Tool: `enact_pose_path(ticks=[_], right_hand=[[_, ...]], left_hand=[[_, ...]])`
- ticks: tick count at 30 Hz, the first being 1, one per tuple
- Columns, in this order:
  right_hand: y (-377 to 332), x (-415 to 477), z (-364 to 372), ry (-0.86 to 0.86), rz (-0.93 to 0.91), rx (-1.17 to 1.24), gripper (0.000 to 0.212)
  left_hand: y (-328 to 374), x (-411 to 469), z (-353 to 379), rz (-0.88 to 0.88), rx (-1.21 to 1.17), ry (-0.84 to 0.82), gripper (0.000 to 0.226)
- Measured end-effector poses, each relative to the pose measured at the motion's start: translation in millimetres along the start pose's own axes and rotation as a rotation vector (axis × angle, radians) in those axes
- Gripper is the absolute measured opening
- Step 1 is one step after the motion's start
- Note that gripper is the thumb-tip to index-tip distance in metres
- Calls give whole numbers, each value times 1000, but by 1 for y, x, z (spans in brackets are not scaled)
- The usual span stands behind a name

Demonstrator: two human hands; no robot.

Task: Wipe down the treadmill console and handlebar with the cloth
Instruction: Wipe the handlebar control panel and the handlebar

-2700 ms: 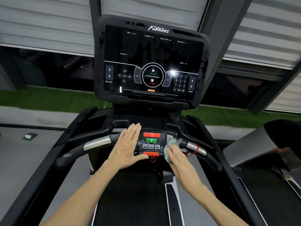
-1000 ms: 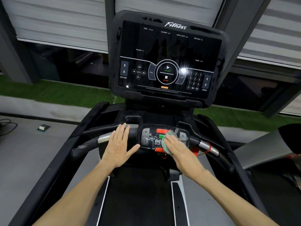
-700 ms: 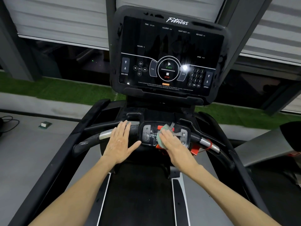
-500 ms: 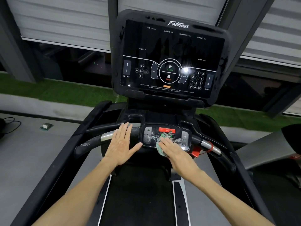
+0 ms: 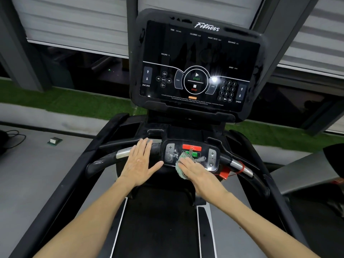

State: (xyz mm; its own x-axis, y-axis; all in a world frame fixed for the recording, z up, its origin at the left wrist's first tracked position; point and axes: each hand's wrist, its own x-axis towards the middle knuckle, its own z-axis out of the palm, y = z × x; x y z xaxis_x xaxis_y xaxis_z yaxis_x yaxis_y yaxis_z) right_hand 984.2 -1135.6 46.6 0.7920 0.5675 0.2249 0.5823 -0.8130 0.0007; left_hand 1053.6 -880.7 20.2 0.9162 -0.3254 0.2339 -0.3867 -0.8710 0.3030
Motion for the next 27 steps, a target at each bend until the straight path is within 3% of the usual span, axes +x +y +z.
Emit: enact_pose_path(ticks=[4,8,15,19,23,27], right_hand=[[4,43,-31,86,78,89,68],[4,53,-25,88,136,97,77],[-14,8,-6,-21,-21,61,86],[-5,45,-25,41,42,84,77],[-4,71,-33,98,93,84,73],[-10,36,-15,33,-13,68,82]], left_hand=[[0,1,0,-1,7,4,106],[0,2,0,-6,4,-5,100],[1,0,-1,-3,20,-3,102],[0,1,-2,1,13,1,112],[1,0,-3,-4,3,-9,106],[1,0,-2,-2,-2,5,112]])
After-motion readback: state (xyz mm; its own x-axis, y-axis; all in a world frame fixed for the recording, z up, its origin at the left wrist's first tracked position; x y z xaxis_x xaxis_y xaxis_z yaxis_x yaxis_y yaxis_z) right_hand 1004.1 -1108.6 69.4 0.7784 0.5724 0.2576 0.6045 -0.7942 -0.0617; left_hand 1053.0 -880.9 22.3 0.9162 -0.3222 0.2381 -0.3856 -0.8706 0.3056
